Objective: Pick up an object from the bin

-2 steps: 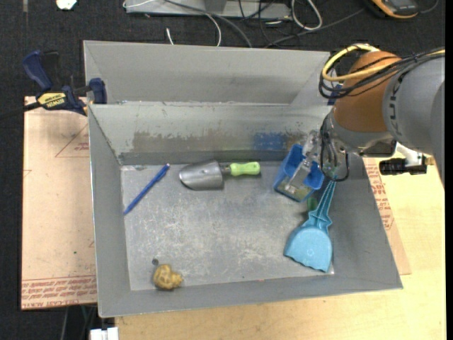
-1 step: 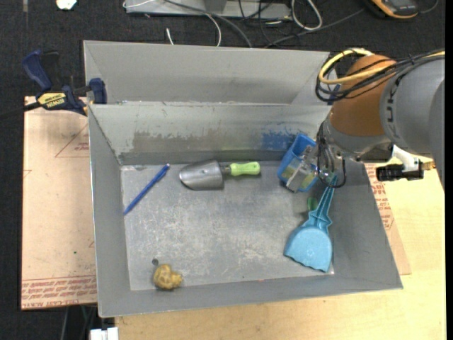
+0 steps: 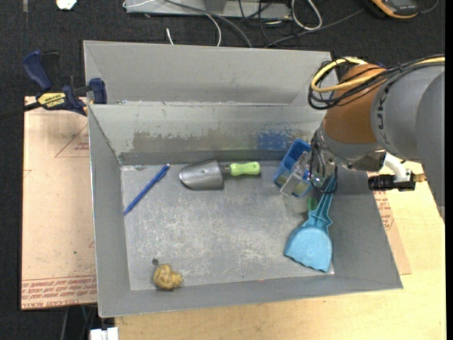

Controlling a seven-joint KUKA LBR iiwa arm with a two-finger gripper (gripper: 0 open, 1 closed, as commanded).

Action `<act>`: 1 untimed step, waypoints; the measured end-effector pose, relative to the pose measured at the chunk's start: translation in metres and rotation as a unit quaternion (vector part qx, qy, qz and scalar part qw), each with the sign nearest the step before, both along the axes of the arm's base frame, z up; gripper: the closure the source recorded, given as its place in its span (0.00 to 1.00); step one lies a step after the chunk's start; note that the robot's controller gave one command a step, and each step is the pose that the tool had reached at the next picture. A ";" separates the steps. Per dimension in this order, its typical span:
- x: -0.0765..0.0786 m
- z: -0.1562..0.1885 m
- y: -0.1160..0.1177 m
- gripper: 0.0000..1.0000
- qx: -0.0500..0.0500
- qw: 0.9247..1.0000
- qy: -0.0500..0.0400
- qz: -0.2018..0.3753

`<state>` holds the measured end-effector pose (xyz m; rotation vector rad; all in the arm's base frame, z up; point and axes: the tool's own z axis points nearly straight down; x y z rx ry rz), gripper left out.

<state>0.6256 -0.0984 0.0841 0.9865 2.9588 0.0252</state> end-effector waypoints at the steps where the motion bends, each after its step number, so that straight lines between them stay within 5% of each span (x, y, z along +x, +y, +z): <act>1: -0.008 0.099 -0.003 1.00 -0.001 0.999 -0.001 0.043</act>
Offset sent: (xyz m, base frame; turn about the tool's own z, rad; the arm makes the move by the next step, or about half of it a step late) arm 0.0000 0.0000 0.0000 0.0000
